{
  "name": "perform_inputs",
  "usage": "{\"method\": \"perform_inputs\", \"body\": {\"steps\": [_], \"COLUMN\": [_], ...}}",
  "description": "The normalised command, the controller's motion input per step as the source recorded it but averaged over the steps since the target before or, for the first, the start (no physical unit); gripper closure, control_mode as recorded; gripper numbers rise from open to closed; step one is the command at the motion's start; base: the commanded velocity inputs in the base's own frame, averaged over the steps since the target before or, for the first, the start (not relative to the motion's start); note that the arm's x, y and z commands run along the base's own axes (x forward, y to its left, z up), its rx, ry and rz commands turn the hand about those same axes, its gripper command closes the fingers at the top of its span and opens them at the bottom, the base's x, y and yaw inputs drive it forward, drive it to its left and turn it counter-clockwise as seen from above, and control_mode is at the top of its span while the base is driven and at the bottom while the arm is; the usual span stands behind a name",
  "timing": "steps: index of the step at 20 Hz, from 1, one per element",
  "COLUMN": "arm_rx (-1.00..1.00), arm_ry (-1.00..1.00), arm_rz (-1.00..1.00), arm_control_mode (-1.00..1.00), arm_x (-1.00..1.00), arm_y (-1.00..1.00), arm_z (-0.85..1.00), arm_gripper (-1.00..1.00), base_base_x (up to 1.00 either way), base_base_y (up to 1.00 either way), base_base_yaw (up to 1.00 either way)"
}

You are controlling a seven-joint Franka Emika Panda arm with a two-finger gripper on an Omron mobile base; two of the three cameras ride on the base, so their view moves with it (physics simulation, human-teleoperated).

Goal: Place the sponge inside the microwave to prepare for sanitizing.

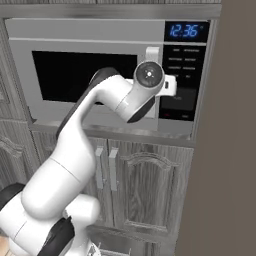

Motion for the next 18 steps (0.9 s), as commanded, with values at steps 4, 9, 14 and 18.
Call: {"method": "perform_inputs", "body": {"steps": [4,9,14,18], "arm_rx": [-0.02,-0.08,-0.09,-0.03], "arm_ry": [-0.13,-0.18,-0.16,-0.02], "arm_rz": [0.1,0.01,-0.06,-0.06], "arm_control_mode": [-1.0,-1.0,-1.0,-1.0], "arm_x": [-0.12,-0.44,-0.54,-0.6], "arm_y": [0.23,0.41,0.33,0.18], "arm_z": [-0.01,0.0,0.0,0.16], "arm_gripper": [1.0,1.0,1.0,1.0], "base_base_x": [0.0,0.0,0.0,0.0], "base_base_y": [0.0,0.0,0.0,0.0], "base_base_yaw": [0.0,0.0,0.0,0.0]}}
